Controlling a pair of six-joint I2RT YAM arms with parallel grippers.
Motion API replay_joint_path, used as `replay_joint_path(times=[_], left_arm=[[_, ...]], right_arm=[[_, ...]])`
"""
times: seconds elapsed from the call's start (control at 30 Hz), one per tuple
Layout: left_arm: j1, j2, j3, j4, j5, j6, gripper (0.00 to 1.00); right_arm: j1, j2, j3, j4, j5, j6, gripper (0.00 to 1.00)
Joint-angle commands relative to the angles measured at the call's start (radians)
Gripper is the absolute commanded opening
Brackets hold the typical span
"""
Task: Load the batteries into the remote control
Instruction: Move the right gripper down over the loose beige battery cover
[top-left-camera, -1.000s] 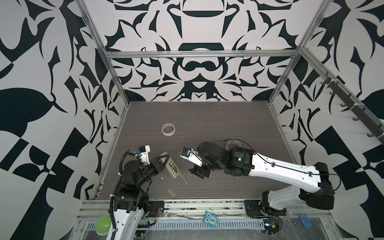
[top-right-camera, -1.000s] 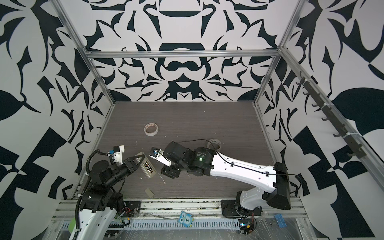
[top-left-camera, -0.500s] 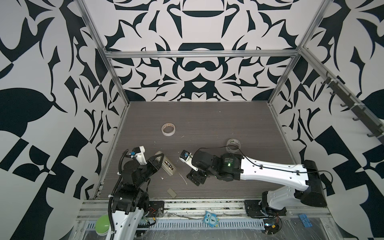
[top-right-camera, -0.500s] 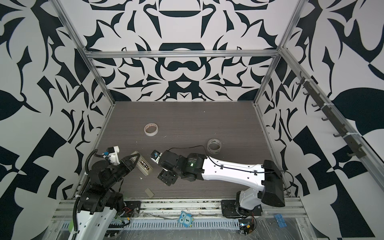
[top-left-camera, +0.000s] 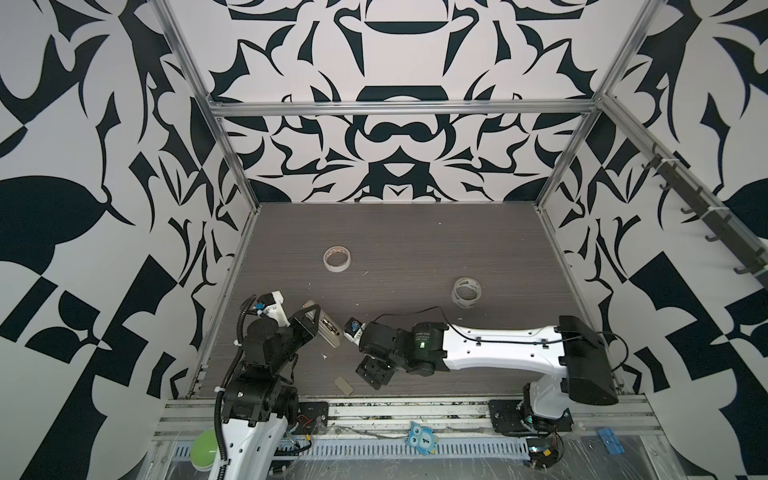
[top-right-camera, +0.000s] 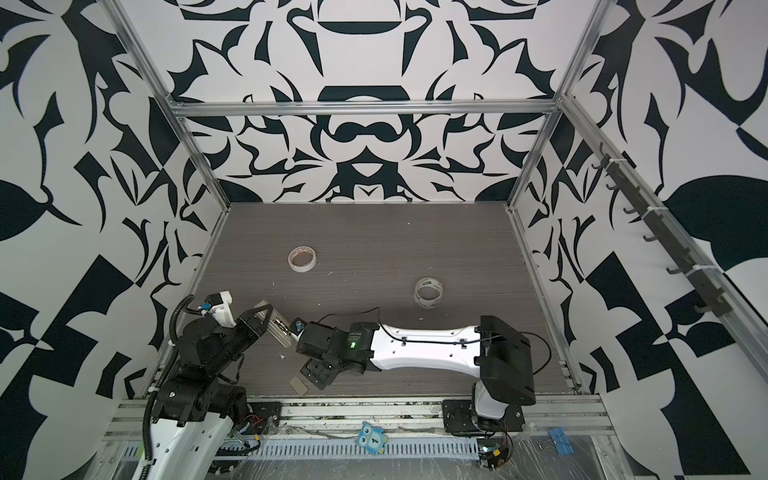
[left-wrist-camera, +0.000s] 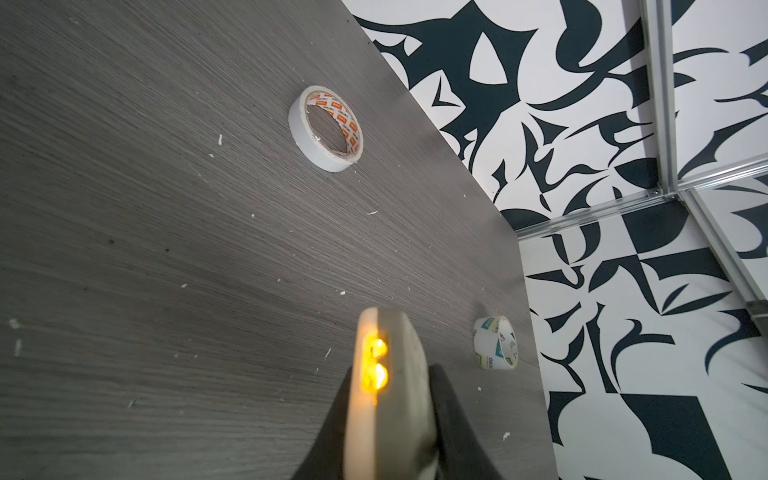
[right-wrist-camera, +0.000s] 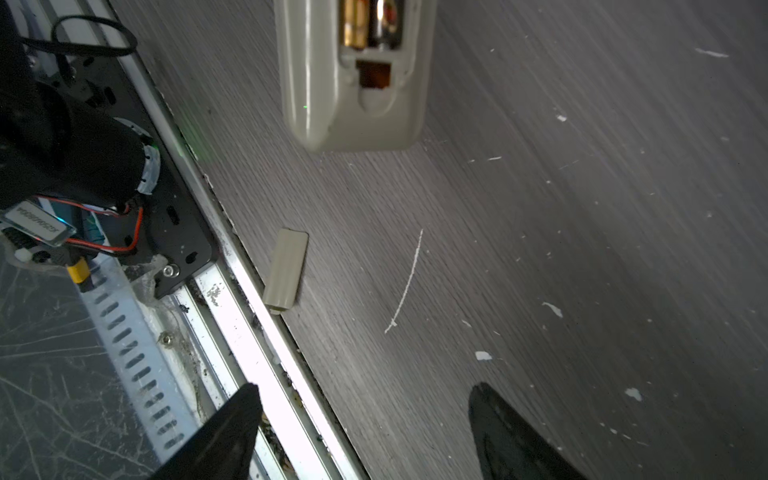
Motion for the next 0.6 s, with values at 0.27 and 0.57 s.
replay_joint_path(times=[0.27, 0.57], left_arm=[[0.000, -0.007, 0.053, -0.067, -0.109, 0.029, 0.00], [0.000, -0.083, 0.048, -0.130, -0.185, -0.005, 0.00]], right_arm=[[0.056, 0.096, 0.040, 0.104, -0.012, 0.060, 0.82], [0.082, 0.167, 0.044, 0.171, -0.008, 0.088, 0.82]])
